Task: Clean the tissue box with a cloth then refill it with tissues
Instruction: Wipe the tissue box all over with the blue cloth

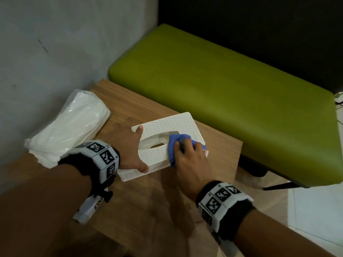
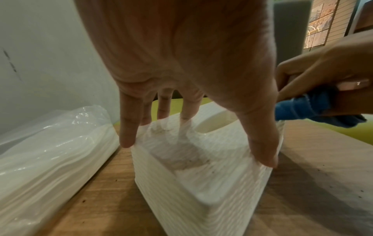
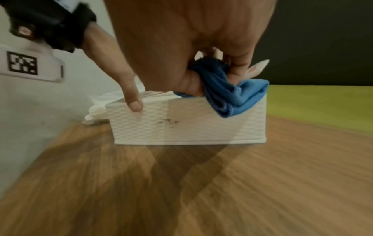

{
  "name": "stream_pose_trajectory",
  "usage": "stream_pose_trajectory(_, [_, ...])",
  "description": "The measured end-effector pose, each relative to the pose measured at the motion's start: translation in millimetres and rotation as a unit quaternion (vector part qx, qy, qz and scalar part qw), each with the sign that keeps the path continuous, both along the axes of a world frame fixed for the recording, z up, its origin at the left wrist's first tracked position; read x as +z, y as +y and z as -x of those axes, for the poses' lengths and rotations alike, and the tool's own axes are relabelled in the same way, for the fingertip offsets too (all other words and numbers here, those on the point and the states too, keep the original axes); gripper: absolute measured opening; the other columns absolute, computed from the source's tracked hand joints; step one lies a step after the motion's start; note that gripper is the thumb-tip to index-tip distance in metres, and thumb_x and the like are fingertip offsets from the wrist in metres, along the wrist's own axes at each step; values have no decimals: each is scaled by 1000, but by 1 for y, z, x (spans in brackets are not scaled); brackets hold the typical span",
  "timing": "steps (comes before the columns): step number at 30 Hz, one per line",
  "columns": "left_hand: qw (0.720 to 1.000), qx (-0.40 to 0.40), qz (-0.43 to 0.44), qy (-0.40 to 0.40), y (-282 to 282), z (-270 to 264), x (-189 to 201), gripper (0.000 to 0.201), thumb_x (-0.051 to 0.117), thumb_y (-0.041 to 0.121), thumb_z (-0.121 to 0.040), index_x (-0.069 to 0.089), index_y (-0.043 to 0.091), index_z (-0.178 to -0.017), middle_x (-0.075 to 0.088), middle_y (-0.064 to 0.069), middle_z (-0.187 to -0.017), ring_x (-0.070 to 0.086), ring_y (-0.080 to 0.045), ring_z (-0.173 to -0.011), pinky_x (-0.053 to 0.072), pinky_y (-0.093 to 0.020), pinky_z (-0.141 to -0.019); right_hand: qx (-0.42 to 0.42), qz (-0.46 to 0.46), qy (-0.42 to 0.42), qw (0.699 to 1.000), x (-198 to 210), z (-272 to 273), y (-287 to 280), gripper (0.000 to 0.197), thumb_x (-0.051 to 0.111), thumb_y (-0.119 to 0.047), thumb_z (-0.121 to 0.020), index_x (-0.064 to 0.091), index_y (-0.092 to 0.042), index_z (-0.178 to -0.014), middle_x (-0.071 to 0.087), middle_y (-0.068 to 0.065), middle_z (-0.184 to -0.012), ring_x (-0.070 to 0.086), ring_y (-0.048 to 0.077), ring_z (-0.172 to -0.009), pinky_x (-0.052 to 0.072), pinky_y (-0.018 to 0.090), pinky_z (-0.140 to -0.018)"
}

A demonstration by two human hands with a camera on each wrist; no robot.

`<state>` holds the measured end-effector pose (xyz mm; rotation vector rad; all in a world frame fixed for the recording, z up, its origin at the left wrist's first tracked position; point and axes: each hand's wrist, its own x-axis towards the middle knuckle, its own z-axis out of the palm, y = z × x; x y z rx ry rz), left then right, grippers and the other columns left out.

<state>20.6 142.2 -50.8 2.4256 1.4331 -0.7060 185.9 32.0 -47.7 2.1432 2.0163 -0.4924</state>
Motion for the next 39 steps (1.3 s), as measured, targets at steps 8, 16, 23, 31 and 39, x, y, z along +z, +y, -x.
stream_pose_trajectory(8, [1000, -2, 3, 2, -2, -4, 0, 137, 64, 87, -47, 14, 17, -154, 26, -12, -148, 38, -33, -129, 40, -42, -107, -89, -26, -17, 996, 1, -22, 8, 49, 48, -19, -91, 40, -10, -138, 29, 15, -145, 38, 39, -120, 42, 45, -95])
stream_pose_trajectory(16, [1000, 2, -7, -6, -5, 1, 1, 134, 65, 85, -50, 15, 18, -154, 19, -11, -152, 33, -32, -133, 38, -42, -109, -10, -36, 20, 999, -3, -7, -4, 46, 47, -19, -93, 44, -12, -139, 31, 14, -146, 38, 38, -120, 41, 47, -96])
stream_pose_trajectory(23, [1000, 2, -6, -14, -6, -5, 3, 131, 67, 82, -50, 20, 16, -153, 29, -10, -145, 39, -31, -126, 42, -40, -103, -63, -29, -16, 997, 2, -26, -1, 47, 46, -20, -95, 39, -13, -141, 28, 13, -146, 40, 35, -122, 43, 42, -95])
stream_pose_trajectory(31, [1000, 2, 3, -6, -5, 2, 2, 132, 64, 84, -53, 11, 18, -155, 18, -10, -152, 30, -33, -133, 38, -44, -108, -98, -31, -48, 994, 0, -51, 33, 52, 52, -14, -86, 41, -9, -137, 33, 16, -137, 42, 38, -110, 42, 42, -89])
stream_pose_trajectory(39, [1000, 8, 6, -4, -5, -1, 2, 130, 64, 83, -56, 10, 19, -156, 16, -11, -153, 31, -33, -134, 39, -43, -107, 92, -33, -4, 995, -9, 14, 53, 51, 53, -16, -90, 40, -8, -139, 30, 16, -144, 38, 39, -117, 37, 48, -98])
